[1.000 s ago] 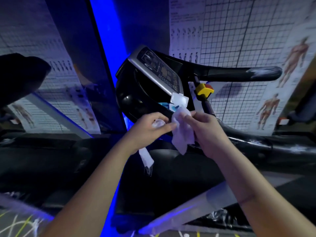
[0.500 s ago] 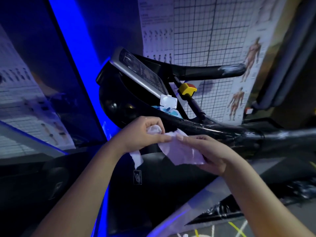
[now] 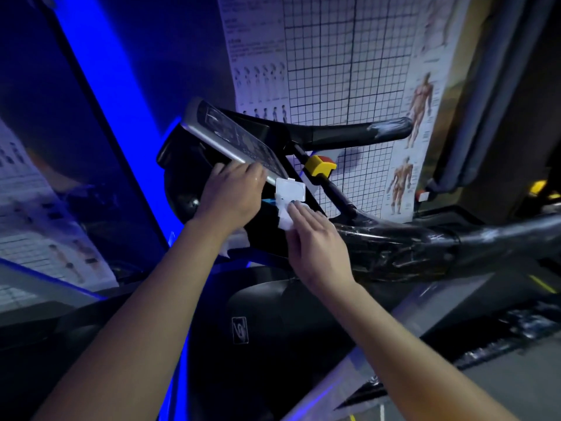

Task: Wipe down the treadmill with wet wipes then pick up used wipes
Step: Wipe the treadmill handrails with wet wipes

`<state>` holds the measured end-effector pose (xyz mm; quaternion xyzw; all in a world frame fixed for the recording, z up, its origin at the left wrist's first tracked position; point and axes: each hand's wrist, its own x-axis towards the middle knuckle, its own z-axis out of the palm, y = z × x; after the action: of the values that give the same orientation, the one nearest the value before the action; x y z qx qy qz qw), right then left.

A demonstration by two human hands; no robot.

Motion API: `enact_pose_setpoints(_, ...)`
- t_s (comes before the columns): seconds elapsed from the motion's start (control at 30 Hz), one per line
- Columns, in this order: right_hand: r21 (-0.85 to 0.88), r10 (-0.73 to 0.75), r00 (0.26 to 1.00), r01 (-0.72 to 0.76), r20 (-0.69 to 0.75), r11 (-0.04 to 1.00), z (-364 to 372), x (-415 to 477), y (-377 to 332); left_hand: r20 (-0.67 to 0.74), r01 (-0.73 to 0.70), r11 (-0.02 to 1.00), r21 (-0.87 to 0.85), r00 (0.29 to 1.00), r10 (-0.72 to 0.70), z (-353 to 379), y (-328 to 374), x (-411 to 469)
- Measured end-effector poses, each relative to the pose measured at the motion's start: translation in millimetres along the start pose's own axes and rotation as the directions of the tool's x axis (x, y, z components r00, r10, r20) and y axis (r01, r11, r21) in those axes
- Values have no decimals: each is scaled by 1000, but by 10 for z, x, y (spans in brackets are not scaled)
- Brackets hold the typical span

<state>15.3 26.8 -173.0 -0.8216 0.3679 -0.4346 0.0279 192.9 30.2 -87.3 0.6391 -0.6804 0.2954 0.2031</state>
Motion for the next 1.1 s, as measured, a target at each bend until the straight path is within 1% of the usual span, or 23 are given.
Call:
enact_pose_setpoints(0.03, 1, -29, 999, 29, -29, 1000, 37, -50, -13, 22, -14, 999, 43, 1000, 13, 34, -56, -34)
enact_pose_setpoints(0.1, -19, -71, 996, 70, -59, 997, 63, -134, -34, 6, -8, 999, 46, 1000, 7, 63, -97, -100)
enact_pose_setpoints(0.2, 2, -55, 998, 56, -25, 998, 63, -79, -129, -56, -11, 1000, 24, 998, 12, 87, -84, -119)
enact_pose_setpoints(0.27, 7, -60, 997, 60, -40, 998, 113, 38, -163, -86, -15, 1000, 16, 996, 16, 81, -90, -119)
enact_pose_setpoints(0.37, 4, -105, 986, 106, -128, 994, 171, 77, -104, -126, -8, 1000, 9, 992, 9, 78, -94, -141)
enact_pose_setpoints(0.43, -25, -126, 973, 124, -191, 992, 139, -71, 54, -138, -8, 1000, -2, 990, 8, 89, -86, -137)
enact_pose_setpoints(0.5, -86, -122, 963, 105, -239, 991, 58, -297, 324, -145, -3, 1000, -13, 989, 1, 92, -72, -143)
enact_pose_setpoints(0.57, -127, -97, 963, 66, -253, 990, -55, -440, 573, -153, 4, 1000, -6, 988, -5, 106, -49, -162)
enact_pose_setpoints(0.63, -146, -67, 960, 28, -271, 989, -76, -456, 626, -160, 19, 1000, -19, 987, -22, 124, -34, -177)
enact_pose_setpoints(0.7, -108, -49, 959, 20, -277, 994, 8, -377, 440, -182, 21, 999, -30, 983, -26, 137, -28, -209)
enact_pose_setpoints(0.77, -25, -56, 967, 51, -247, 998, 147, -283, 154, -204, 8, 1000, -22, 979, -12, 150, -29, -250)
enact_pose_setpoints(0.83, 39, -68, 969, 80, -239, 996, 235, -242, 18, -210, -2, 1000, -12, 978, 0, 160, -36, -284)
enact_pose_setpoints(0.9, 15, -105, 967, 112, -234, 994, 202, -278, 139, -216, -5, 1000, -9, 976, 3, 170, -29, -312)
enact_pose_setpoints(0.97, -20, -108, 967, 106, -231, 994, 120, -423, 409, -228, 1, 1000, -13, 974, -4, 180, -14, -316)
enact_pose_setpoints(1.03, -61, -75, 961, 61, -265, 996, -1, -585, 716, -239, 17, 1000, -10, 971, -18, 197, 5, -320)
enact_pose_setpoints(1.1, -92, -32, 950, 3, -312, 996, -52, -627, 855, -250, 47, 999, 4, 967, -44, 203, 34, -320)
